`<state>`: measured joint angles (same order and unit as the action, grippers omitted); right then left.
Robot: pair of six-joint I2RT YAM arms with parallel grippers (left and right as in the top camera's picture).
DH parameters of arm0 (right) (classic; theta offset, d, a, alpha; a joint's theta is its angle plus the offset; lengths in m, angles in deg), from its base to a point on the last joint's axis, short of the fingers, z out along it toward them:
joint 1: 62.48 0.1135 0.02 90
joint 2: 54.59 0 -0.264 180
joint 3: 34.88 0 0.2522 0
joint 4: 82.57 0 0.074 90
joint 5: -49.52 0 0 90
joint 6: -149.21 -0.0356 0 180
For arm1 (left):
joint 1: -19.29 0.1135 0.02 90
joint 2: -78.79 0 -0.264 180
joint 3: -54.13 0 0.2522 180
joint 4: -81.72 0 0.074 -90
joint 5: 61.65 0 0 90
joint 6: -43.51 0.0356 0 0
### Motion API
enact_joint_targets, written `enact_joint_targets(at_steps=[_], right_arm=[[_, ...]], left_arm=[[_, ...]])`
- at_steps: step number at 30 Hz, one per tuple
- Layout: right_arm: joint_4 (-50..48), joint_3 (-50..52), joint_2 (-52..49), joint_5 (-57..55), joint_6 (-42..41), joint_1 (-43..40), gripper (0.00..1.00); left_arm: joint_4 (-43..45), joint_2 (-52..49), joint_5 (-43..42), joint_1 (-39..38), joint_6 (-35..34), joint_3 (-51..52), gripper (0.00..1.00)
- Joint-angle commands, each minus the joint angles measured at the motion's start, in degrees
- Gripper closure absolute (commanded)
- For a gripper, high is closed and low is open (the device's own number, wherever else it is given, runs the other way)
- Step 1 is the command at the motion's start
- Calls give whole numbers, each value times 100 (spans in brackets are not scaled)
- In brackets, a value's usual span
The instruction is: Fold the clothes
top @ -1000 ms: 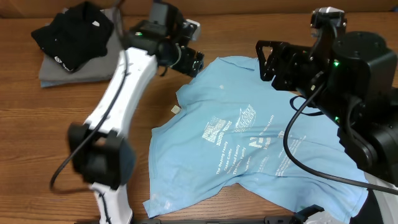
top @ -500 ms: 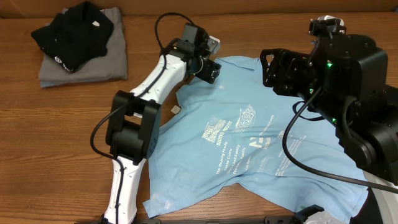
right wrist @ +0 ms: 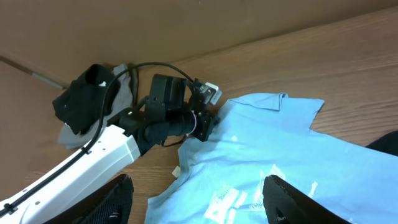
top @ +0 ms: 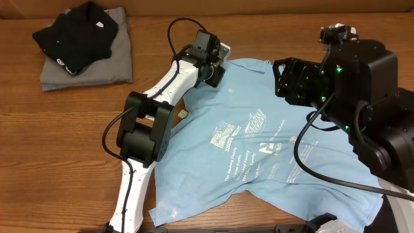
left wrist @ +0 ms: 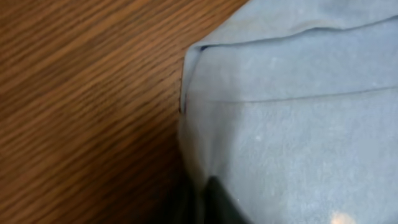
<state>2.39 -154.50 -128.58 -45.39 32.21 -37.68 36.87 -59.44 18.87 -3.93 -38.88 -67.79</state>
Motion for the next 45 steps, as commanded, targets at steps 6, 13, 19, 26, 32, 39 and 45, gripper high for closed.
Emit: enact_joint_targets(at_steps=[6,13,19,26,32,39,45], right_arm=[[125,-70,-68,-363,-463,-20,34],[365,-66,-374,-560,-636,-20,38],[354,-66,-402,-861,-892,-111,38],[691,-66,-420,-817,-1078,-1115,29],[940,-66,-603,-789,-1051,-1989,25],[1038,-63,-1193,-57,-494,-2614,24],[1038,-63,-1554,494,-396,-3051,24]], left_arm=[[-638,229,1139,365,-208,-109,96],[-870,1005,2361,1303,-175,-291,96],[-1228,1381,2367,2052,-90,-291,94],[-1346,2131,2507,2518,-35,-302,75],[-1438,2876,2205,2452,-33,-302,39],[-2264,3086,-404,2015,337,-299,50],[-2796,2739,-1591,1062,835,-256,54]])
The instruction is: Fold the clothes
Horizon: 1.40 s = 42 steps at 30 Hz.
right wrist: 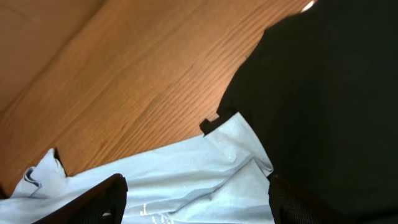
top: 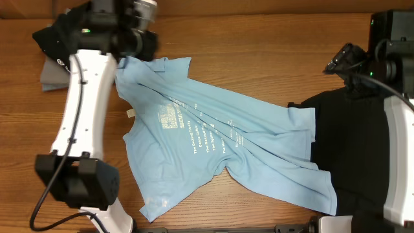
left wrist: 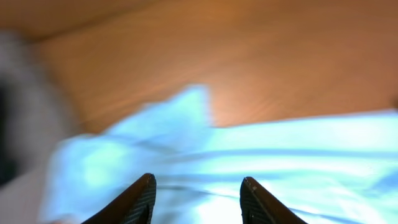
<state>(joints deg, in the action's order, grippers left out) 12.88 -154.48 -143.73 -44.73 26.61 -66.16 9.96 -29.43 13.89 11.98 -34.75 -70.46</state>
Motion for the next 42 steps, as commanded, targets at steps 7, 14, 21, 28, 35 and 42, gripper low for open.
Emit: enact_joint_targets(at_steps=[7,14,21,28,35,42], right_arm=[[87,-68,-35,610,293,-791,24],[203,-66,-35,741,507,-1095,24],[142,-66,-35,739,549,-1097,23],[107,-66,-35,739,566,-1097,23],[111,-66,-35,739,564,-1097,23],[131,-66,-35,739,564,-1097,22]], left_arm=[[-20,-1252,-1058,-1912,782,11,69],[756,-2295,-1058,-2850,780,11,87],[1425,-2907,-415,-3239,579,11,79],[1873,-3475,70,-3171,20,11,92],[2282,-3836,1381,-2743,-455,9,85],[3152,-3832,638,-1676,-1416,-527,77]])
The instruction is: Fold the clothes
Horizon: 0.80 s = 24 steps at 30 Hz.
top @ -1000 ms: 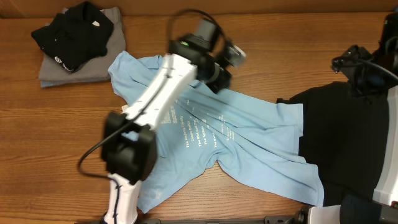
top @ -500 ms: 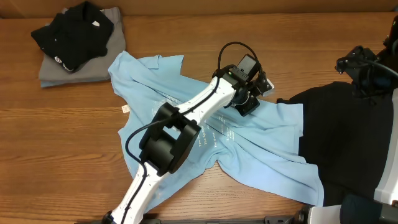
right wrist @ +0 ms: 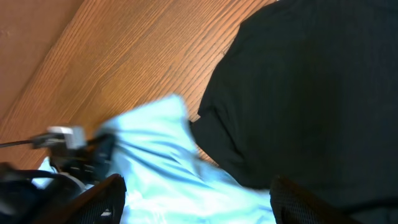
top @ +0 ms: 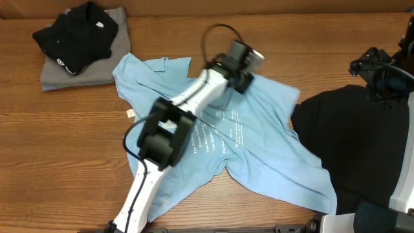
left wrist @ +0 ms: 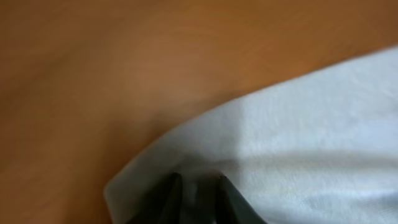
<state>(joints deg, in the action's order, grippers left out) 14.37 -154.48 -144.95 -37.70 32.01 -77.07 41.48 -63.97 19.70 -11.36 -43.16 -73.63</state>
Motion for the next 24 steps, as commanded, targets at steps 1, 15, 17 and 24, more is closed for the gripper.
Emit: enact_joint_targets(at_steps=[1,15,17,24], right_arm=[[-33,-63,87,35,24,-7,22],[-527,848,-28,227,476,179,16],[-796,1241,-33,227,474,177,22],[-2212,3051,-33,894,651,236,23]], left_arm=[[2,-378,-11,748,-603,-339,76],[-1679,-372,28,1338,-42,-3823,59],[-2262,-369,28,1340,101,-4461,53],[-4336,-363,31,1340,227,-6634,37]])
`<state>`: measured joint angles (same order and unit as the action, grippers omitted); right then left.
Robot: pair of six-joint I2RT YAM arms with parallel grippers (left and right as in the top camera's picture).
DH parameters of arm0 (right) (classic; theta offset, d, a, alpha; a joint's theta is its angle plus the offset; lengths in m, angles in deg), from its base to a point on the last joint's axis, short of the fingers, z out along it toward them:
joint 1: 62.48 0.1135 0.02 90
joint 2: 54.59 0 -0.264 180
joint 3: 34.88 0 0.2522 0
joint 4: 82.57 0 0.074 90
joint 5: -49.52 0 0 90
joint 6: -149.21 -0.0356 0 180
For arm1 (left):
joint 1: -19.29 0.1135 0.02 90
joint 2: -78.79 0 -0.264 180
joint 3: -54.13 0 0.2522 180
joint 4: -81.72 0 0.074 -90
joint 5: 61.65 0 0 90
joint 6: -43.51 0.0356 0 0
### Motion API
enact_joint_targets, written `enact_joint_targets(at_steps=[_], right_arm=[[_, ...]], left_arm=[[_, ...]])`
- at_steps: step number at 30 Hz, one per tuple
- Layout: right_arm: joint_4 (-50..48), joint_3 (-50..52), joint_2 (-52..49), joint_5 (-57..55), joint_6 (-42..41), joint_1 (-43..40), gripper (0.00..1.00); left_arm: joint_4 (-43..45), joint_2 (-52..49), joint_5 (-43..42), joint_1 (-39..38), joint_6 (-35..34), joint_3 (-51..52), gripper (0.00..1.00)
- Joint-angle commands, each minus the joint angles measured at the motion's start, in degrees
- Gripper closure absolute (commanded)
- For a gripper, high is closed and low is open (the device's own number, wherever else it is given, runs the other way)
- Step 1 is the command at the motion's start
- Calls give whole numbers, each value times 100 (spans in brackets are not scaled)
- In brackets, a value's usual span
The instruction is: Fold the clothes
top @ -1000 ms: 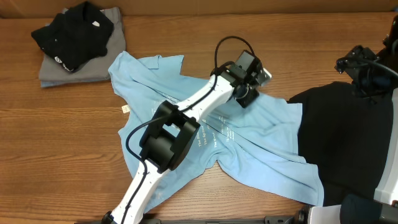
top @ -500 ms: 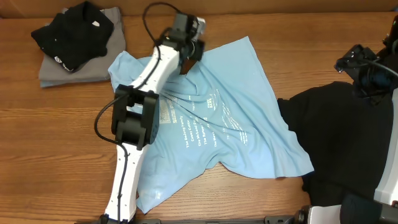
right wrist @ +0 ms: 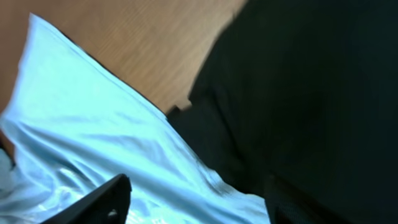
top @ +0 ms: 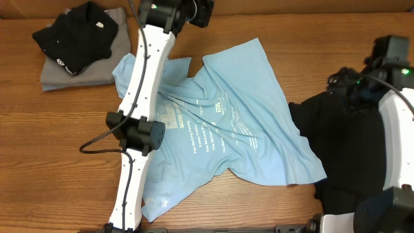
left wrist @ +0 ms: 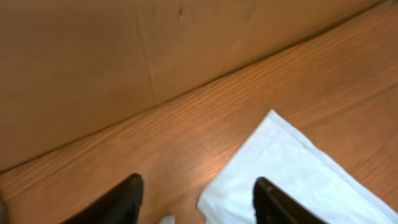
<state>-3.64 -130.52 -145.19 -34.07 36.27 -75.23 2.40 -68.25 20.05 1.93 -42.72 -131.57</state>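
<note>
A light blue T-shirt [top: 223,120] with white print lies crumpled across the middle of the table, one corner reaching toward the back [left wrist: 298,168]. My left gripper [top: 202,11] hovers at the table's far edge, beyond that corner. In the left wrist view the left gripper [left wrist: 199,202] is open with only bare wood between its fingers. My right gripper [top: 346,83] is open at the right, above the line where the blue shirt [right wrist: 93,124] meets a black garment [right wrist: 311,93]. It holds nothing.
The black garment [top: 352,152] is spread at the right side of the table, its left edge under the blue shirt. A folded black piece on a folded grey one [top: 81,42] forms a stack at the back left. A brown wall [left wrist: 155,50] rises behind the table.
My left gripper was down on the shirt's back edge with its fingers close together. Now it is raised at the table's far edge and open. That corner of the shirt lies farther back.
First my left gripper was on the shirt near its collar, the right one open above the shirt. Then the shirt lay farther left, uncovering the black garment, with the right arm off to the right. Later the left gripper was at the shirt's back edge; now it is open.
</note>
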Motion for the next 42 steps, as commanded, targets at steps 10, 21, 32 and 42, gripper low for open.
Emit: enact_joint_targets(at_steps=[10,21,32,42], right_arm=[[-2680,2848,-142,452,313,291,19],[-3550,3136,-1185,205,186,306,48],[-2769,2396,-1049,-846,-452,-651,81],[-2531,1458,-1010,-955,-474,-2168,76]], left_arm=[[-1355,1320,295,4,315,-807,31],[-2614,2538,929,7,315,-807,30],[-2973,3294,1043,9,308,-807,22],[-2981,3447,1045,11,310,-807,15]])
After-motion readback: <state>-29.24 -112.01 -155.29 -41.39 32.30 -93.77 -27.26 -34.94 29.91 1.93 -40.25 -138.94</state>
